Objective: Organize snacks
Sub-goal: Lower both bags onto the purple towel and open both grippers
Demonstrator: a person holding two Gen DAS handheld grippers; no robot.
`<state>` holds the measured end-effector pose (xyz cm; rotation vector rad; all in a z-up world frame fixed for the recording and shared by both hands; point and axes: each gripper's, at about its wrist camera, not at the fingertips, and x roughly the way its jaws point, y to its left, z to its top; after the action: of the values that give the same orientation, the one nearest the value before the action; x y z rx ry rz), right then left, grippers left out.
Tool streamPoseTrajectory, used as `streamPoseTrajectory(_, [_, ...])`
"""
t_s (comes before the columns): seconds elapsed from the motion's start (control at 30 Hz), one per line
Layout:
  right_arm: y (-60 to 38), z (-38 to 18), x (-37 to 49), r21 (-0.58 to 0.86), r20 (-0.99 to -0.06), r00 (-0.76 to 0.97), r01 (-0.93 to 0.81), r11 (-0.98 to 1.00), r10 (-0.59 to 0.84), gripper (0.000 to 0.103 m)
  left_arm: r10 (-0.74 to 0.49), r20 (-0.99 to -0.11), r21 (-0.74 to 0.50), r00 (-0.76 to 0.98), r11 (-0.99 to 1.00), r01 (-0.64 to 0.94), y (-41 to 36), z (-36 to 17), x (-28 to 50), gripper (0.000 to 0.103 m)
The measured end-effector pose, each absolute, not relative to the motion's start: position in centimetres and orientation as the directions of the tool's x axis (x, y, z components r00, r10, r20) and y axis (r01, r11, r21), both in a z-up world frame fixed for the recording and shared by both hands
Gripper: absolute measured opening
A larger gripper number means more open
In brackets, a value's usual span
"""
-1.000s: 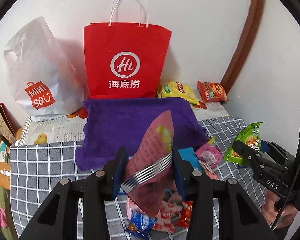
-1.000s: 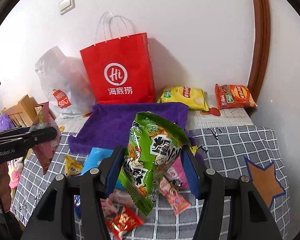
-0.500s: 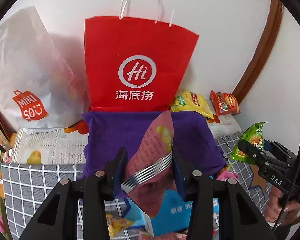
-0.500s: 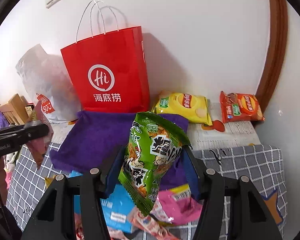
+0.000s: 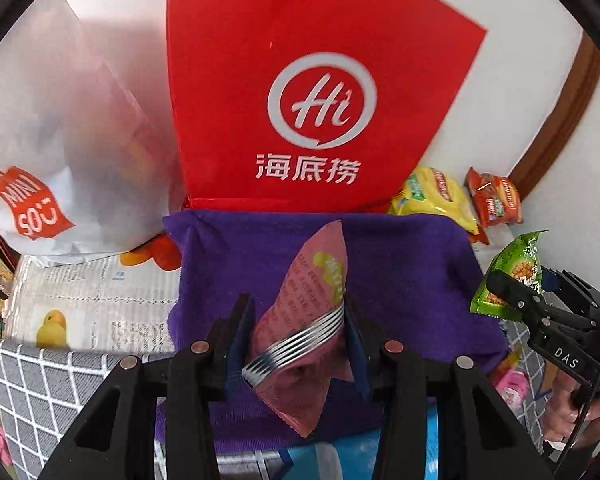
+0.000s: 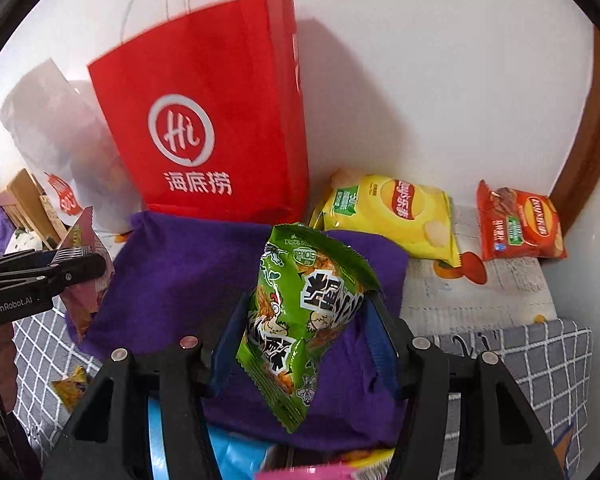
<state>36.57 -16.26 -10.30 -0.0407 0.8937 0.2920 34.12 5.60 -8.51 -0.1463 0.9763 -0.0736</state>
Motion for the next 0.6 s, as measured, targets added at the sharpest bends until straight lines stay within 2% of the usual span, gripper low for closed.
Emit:
streamPoseTrajectory(0.37, [-15.7,-15.8,39.6,0.123,-0.857,0.456,-0.271,0.955,0.240,0.057,-0.105,-0.869,-0.146,0.483,0.988,-0.048,6.5,-12.6,36.5,0.042])
streamPoseTrajectory(0.6, [-15.7,-16.9,40.0,0.143,-0.873,0.418,-0.270,0.952,0.250,0.057,-0.099,-0.883,-0.139,0.459,0.989,-0.056,6.4,-13.9,37.1,0.042])
